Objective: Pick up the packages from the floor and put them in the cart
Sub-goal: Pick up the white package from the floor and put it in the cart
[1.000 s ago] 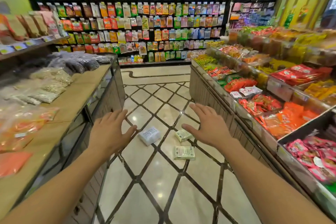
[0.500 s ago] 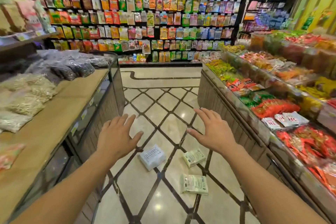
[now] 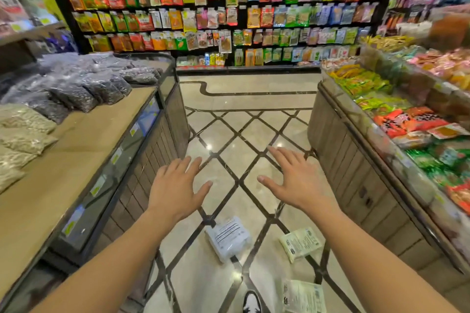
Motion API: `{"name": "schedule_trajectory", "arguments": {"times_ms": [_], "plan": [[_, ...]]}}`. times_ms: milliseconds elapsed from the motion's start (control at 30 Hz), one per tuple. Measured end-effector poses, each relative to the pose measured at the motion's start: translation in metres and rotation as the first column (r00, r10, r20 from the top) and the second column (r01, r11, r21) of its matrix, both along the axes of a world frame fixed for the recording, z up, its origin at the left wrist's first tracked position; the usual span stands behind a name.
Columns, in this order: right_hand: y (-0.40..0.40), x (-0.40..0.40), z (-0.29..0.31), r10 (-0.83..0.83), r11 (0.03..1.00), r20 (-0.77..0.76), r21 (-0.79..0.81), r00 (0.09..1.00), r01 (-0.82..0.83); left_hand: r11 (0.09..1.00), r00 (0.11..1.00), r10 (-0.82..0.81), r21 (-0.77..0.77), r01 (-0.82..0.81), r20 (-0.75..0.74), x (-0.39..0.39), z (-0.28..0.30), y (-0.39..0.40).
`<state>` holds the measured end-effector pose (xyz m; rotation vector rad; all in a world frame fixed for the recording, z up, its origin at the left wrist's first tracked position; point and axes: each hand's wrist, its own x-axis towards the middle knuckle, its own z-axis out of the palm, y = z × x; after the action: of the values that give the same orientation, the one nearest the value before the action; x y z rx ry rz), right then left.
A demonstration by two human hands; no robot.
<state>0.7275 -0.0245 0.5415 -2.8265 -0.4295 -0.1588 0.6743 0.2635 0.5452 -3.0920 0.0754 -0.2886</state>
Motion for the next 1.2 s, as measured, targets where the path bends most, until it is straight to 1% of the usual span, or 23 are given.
{"name": "schedule_trajectory", "arguments": {"times_ms": [167, 233, 300, 367, 467, 500, 567, 600, 733, 800, 833, 933, 1033, 1067, 1100, 1133, 1200], "plan": [[0.018, 0.127, -0.055, 0.043, 0.999, -0.127, 0.027, 0.991, -0.040, 0.996, 0.988, 0.086, -0.011, -0.088, -0.128, 0.113, -0.048, 0.006], [0.025, 0.167, -0.086, 0.051, 0.998, -0.174, 0.038, 0.983, -0.045, 0.992, 0.974, 0.117, -0.027, -0.125, -0.196, 0.148, -0.080, 0.008], [0.035, 0.198, -0.130, 0.048, 0.998, -0.223, 0.057, 0.974, -0.036, 0.992, 0.946, 0.117, -0.009, -0.126, -0.301, 0.173, -0.128, 0.007], [0.046, 0.212, -0.190, 0.022, 0.996, -0.286, 0.089, 0.958, 0.004, 0.986, 0.907, 0.160, 0.022, -0.165, -0.390, 0.181, -0.190, 0.005], [0.064, 0.215, -0.294, -0.055, 0.976, -0.408, 0.171, 0.912, 0.135, 0.972, 0.849, 0.209, 0.007, -0.235, -0.485, 0.189, -0.287, 0.000], [0.070, 0.210, -0.337, -0.079, 0.971, -0.462, 0.165, 0.883, 0.173, 0.961, 0.819, 0.234, -0.006, -0.278, -0.525, 0.190, -0.325, -0.002], [0.077, 0.202, -0.388, -0.110, 0.965, -0.521, 0.149, 0.847, 0.217, 0.912, 0.761, 0.295, -0.065, -0.404, -0.577, 0.193, -0.366, -0.006], [0.081, 0.199, -0.424, -0.127, 0.959, -0.549, 0.146, 0.826, 0.245, 0.901, 0.736, 0.307, -0.065, -0.429, -0.603, 0.196, -0.399, -0.007], [0.099, 0.201, -0.563, -0.197, 0.933, -0.595, 0.131, 0.779, 0.335, 0.887, 0.684, 0.334, -0.028, -0.460, -0.648, 0.208, -0.542, -0.001], [0.107, 0.204, -0.627, -0.202, 0.932, -0.593, 0.128, 0.780, 0.339, 0.888, 0.667, 0.295, -0.061, -0.456, -0.684, 0.212, -0.606, 0.005], [0.110, 0.206, -0.657, -0.192, 0.941, -0.588, 0.117, 0.786, 0.318, 0.886, 0.675, 0.289, -0.078, -0.457, -0.679, 0.212, -0.636, 0.008], [0.120, 0.216, -0.738, -0.176, 0.952, -0.586, 0.103, 0.791, 0.289, 0.816, 0.662, 0.318, -0.160, -0.556, -0.678, 0.213, -0.709, 0.011], [0.131, 0.239, -0.803, -0.171, 0.953, -0.522, 0.128, 0.836, 0.275, 0.676, 0.658, 0.365, -0.299, -0.674, -0.659, 0.229, -0.760, 0.003], [0.133, 0.252, -0.821, -0.167, 0.957, -0.510, 0.123, 0.844, 0.263, 0.661, 0.647, 0.367, -0.302, -0.687, -0.669, 0.240, -0.777, 0.003], [0.133, 0.267, -0.835, -0.164, 0.959, -0.514, 0.118, 0.842, 0.259, 0.641, 0.613, 0.375, -0.284, -0.713, -0.695, 0.252, -0.790, 0.004], [0.132, 0.282, -0.846, -0.169, 0.957, -0.525, 0.116, 0.834, 0.267, 0.592, 0.560, 0.394, -0.265, -0.761, -0.728, 0.264, -0.802, 0.008], [0.126, 0.310, -0.860, -0.205, 0.948, -0.581, 0.083, 0.788, 0.308, 0.462, 0.454, 0.433, -0.241, -0.854, -0.779, 0.284, -0.826, 0.017]]}}
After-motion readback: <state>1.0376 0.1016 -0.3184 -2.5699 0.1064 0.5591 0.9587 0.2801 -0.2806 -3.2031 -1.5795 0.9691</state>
